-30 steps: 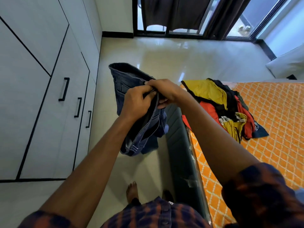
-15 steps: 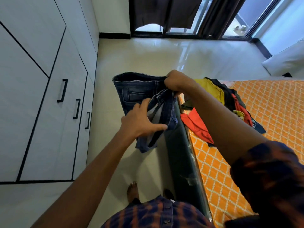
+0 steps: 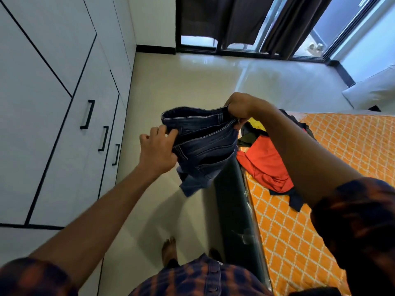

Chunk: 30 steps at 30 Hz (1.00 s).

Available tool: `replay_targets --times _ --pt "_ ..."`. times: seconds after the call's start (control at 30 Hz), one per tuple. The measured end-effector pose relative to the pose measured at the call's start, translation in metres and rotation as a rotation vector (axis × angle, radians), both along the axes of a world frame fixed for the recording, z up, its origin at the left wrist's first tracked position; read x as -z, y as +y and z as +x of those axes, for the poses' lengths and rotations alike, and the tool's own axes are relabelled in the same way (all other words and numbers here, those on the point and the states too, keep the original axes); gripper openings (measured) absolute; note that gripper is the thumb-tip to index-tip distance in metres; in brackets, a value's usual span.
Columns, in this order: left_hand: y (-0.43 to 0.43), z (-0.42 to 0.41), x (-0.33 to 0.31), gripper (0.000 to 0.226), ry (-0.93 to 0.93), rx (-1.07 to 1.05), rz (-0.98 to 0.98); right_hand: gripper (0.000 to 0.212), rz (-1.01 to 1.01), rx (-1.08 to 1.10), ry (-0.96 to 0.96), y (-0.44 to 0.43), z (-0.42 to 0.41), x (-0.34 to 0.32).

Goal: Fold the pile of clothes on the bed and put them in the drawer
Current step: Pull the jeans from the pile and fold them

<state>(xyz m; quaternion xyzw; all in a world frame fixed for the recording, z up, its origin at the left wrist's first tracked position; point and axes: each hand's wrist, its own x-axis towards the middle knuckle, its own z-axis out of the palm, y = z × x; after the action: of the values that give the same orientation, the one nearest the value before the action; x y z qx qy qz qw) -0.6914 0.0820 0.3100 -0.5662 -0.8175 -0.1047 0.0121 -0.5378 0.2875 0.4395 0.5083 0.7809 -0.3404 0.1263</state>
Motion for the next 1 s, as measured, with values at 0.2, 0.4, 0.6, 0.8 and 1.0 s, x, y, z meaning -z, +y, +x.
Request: replay_targets --times 0.2,0.4,0.6,0.8,1.0 --pt "-0.017 0.040 0.036 0.084 -0.832 -0.231 0.063 0.019 0.076 -0.012 -0.018 0.005 0.013 0.011" --pt "-0.011 0.058 0.040 0.016 -1.414 -0.396 0.259 0.013 0.058 0.057 0.038 0.007 0.024 0.014" --pt "0.015 0.014 0.001 0.019 -0.732 0.123 0.464 0.045 0.182 -0.134 -0.073 0.015 0.048 0.009" --pt "0.029 0.002 -0.045 0.042 -1.286 0.112 0.250 0.053 0.157 -0.280 0.076 0.023 0.066 0.004" --pt "0.043 -0.004 -0.052 0.040 -1.351 0.381 0.149 0.057 0.005 -0.189 0.212 0.029 0.090 0.006"
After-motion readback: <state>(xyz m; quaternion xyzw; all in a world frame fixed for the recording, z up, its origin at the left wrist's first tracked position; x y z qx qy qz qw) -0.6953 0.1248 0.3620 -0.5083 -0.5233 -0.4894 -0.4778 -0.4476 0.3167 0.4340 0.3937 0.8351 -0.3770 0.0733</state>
